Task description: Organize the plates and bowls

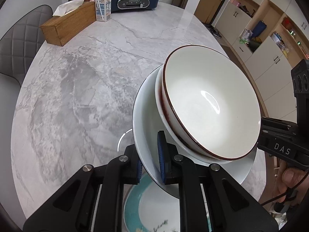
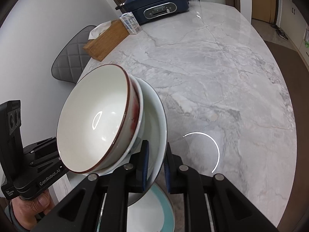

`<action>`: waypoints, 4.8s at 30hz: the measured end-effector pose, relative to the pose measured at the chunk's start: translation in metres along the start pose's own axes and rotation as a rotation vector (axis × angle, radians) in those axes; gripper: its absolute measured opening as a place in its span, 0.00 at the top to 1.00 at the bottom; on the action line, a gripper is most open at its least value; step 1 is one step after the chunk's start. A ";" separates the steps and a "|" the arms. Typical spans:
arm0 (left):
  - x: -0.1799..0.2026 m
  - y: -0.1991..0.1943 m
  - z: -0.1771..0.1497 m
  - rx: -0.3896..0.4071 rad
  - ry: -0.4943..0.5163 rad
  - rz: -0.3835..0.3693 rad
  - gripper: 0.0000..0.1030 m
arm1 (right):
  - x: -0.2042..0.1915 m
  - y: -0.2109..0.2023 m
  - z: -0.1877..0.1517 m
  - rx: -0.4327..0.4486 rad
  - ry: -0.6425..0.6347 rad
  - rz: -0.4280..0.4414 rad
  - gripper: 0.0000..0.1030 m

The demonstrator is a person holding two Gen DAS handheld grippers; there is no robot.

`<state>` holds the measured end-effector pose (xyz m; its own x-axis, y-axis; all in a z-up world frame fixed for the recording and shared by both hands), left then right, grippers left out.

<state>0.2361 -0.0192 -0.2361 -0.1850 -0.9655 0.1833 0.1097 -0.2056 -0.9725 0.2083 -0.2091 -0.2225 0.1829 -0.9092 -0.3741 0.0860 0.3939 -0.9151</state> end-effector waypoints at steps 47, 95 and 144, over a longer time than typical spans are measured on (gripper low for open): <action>0.000 0.040 -0.145 -0.078 0.009 -0.030 0.87 | -0.022 0.049 -0.141 -0.050 0.066 -0.060 0.82; 0.100 -0.254 -0.371 0.245 -0.222 0.184 0.01 | -0.145 -0.210 -0.330 0.395 -0.046 -0.309 0.00; 0.097 -0.271 -0.400 0.224 -0.156 0.145 0.01 | -0.172 -0.227 -0.368 0.380 0.053 -0.301 0.00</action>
<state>-0.2021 0.0065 -0.0118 -0.0017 -0.9966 0.0819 0.3398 -0.0776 -0.9373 -0.2031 -0.1921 -0.0063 0.0452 -0.9921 -0.1171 0.4809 0.1243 -0.8679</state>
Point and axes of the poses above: each gripper's, at about its wrist camera, not at the fingertips, and y roughly the way its jaws point, x to its right, z to its top, the point moved 2 cm from there along y, roughly the way its jaws point, and after that the axes turned 15 degrees about -x, right-handed, at the moved point
